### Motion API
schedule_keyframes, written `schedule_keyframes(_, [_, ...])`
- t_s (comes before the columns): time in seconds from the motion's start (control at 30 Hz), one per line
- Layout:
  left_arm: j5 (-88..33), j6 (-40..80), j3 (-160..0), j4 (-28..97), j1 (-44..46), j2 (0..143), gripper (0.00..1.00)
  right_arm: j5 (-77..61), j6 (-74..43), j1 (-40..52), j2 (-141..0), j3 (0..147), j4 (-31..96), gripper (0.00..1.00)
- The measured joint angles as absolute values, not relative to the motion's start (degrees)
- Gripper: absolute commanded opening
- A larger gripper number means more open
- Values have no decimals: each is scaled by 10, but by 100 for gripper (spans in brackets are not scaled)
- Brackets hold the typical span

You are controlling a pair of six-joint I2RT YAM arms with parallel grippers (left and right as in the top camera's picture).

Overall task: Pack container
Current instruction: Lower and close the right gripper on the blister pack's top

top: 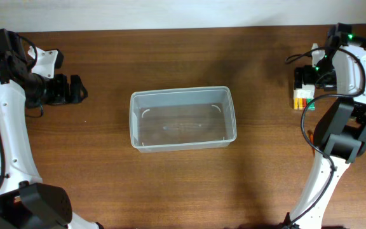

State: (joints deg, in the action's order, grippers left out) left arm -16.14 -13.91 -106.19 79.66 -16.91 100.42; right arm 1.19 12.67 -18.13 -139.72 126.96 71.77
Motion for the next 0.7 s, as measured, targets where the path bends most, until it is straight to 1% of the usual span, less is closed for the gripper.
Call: schedule_keyframes(0.7, [-161, -139, -1062, 797, -169, 1004, 99, 12, 127, -181, -1421, 1270, 728, 99])
